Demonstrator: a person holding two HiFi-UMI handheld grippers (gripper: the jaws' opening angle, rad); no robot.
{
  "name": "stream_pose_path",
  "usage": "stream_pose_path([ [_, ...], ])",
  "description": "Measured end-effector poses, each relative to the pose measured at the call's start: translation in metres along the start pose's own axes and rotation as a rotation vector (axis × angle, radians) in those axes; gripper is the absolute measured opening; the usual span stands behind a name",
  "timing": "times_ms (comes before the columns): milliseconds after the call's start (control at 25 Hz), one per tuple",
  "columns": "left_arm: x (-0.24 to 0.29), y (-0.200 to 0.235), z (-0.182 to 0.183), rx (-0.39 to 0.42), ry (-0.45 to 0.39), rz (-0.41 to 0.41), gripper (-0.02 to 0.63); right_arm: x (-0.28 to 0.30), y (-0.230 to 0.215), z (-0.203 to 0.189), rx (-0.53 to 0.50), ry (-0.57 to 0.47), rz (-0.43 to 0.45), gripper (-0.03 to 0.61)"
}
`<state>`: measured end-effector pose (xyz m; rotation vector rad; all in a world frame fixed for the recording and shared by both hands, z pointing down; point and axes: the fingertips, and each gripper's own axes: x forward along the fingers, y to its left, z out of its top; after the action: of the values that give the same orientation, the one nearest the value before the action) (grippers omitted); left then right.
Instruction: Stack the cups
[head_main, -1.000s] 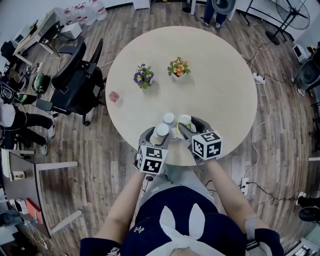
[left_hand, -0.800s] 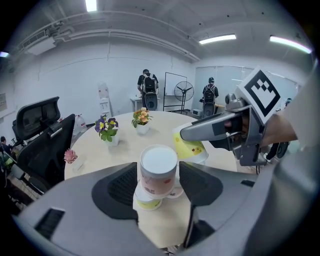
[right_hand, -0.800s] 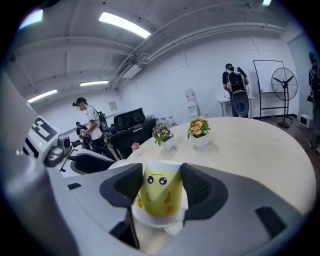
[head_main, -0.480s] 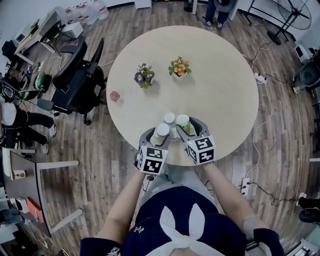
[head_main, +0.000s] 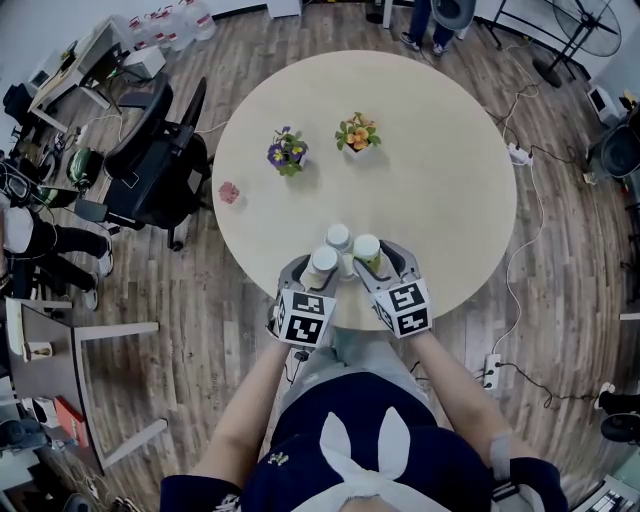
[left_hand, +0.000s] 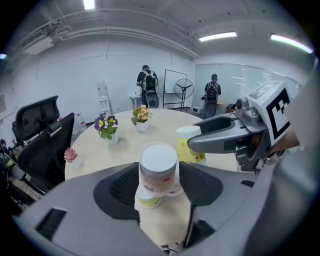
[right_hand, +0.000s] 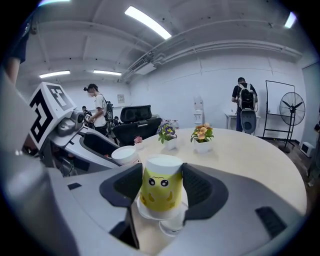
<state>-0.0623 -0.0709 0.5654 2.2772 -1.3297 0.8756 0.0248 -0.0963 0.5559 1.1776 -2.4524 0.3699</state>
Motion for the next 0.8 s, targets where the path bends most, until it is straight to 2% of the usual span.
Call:
stream_pose_path([
  [800,0.002,-0.003,-0.004,0.002,0.028,-0.012,0.255,-0.007,0.017,-0.011,-0.045,0.050,0.054,0.261],
])
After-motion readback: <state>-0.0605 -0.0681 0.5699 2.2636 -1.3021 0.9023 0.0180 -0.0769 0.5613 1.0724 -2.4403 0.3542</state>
